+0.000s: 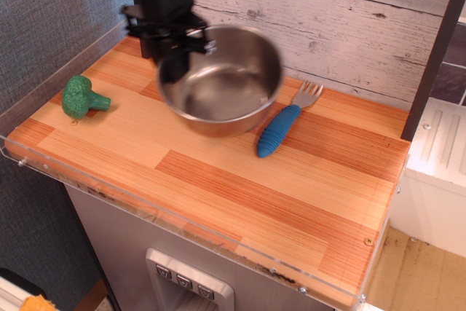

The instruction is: Move the utensil and place it at the edge of the corner.

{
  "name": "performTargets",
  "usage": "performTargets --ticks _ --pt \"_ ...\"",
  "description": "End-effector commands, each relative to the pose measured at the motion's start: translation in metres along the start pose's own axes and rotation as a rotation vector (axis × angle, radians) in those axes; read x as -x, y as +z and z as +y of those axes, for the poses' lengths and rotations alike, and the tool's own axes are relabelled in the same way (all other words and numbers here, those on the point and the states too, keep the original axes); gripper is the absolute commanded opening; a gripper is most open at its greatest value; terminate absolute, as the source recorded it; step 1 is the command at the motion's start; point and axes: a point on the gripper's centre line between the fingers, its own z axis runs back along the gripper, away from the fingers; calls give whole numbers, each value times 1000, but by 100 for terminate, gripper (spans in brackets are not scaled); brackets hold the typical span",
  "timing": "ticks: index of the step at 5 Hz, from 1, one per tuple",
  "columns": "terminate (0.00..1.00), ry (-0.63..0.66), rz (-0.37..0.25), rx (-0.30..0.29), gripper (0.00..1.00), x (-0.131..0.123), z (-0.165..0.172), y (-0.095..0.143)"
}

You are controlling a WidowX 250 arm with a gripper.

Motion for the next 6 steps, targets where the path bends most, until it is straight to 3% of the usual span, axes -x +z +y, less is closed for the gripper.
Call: performTargets --ticks 1,2,4,6 --pt "0 -15 62 -72 0 28 39 14" --pt "0 4 113 -37 0 42 46 5" --pt "0 12 188 -44 0 54 45 -11" --pt "0 5 192 -71 0 56 46 -20"
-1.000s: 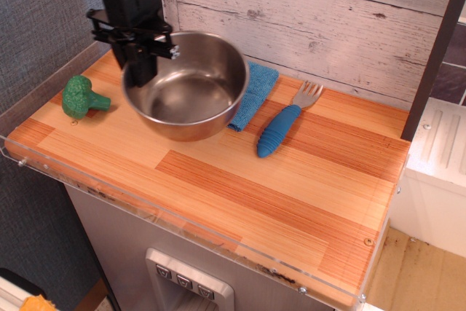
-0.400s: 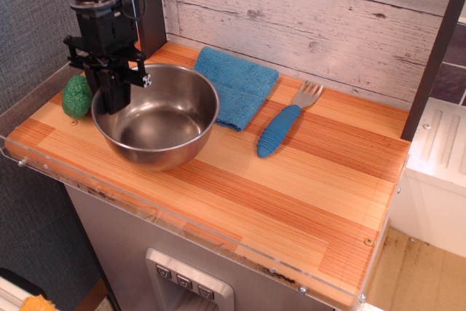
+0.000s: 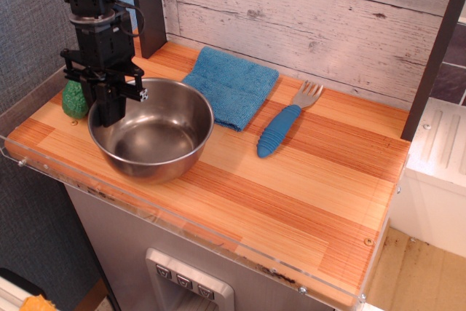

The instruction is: Move the utensil and place it at the edge of the corner.

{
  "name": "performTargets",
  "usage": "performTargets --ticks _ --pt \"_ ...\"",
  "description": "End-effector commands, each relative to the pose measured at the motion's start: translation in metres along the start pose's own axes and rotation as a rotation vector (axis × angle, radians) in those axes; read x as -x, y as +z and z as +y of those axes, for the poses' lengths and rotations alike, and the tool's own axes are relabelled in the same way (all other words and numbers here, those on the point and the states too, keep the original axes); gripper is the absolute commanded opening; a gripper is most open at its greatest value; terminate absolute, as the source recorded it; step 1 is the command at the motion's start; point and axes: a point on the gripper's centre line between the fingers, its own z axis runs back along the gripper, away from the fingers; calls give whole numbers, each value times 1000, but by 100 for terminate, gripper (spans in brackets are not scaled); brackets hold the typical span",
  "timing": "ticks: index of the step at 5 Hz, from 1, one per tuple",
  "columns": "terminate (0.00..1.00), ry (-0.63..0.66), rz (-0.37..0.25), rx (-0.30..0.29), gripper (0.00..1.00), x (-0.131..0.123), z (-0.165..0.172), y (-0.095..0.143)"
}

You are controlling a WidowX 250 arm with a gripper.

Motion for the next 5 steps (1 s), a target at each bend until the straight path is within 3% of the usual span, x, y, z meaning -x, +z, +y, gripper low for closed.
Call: performTargets --ticks 1,2,3,5 --pt "0 -40 -30 -27 100 4 0 11" --pt "0 -51 -48 -30 100 3 -3 17" --pt "0 -59 -126 -51 100 5 -6 40" --pt "0 -32 -240 -162 100 10 -28 96"
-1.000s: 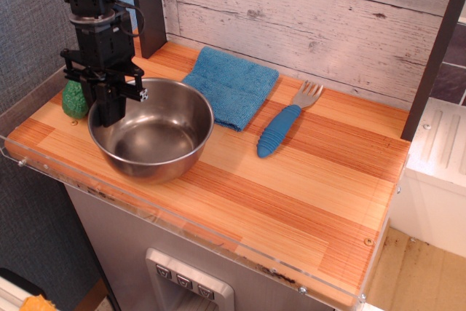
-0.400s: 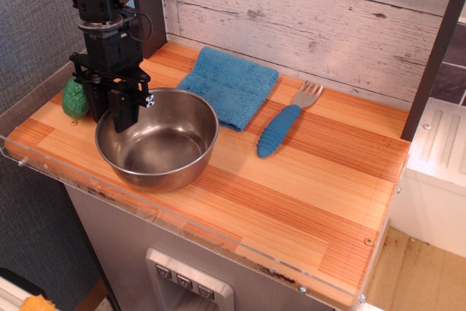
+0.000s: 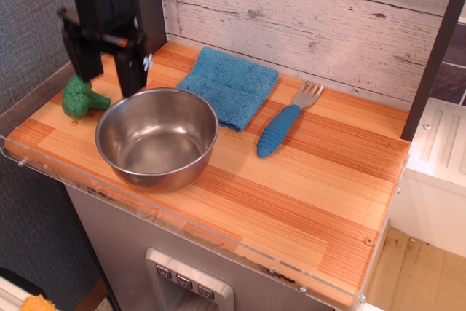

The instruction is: Move the utensil and place it at the edge of the corner.

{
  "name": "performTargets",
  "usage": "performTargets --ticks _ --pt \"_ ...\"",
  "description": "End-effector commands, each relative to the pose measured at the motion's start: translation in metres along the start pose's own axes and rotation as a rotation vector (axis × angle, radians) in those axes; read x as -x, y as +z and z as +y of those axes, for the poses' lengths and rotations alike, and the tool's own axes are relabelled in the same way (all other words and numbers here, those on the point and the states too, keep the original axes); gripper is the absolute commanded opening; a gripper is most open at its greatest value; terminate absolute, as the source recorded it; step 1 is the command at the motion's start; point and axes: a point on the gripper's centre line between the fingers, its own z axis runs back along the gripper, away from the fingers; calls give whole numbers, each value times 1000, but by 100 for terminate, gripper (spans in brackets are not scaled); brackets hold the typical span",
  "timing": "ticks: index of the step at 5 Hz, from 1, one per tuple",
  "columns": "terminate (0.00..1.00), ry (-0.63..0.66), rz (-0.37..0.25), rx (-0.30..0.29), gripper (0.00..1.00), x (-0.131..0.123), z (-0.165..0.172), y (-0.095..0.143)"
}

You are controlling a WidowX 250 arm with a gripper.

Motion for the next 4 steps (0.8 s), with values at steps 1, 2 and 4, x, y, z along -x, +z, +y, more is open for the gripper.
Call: performTargets --ticks 1,2,4 --pt "0 -56 -92 -48 100 -3 -23 43" --pt "0 -47 -74 -37 100 -4 -27 39" --pt "100 -47 -74 -37 100 -4 -27 39"
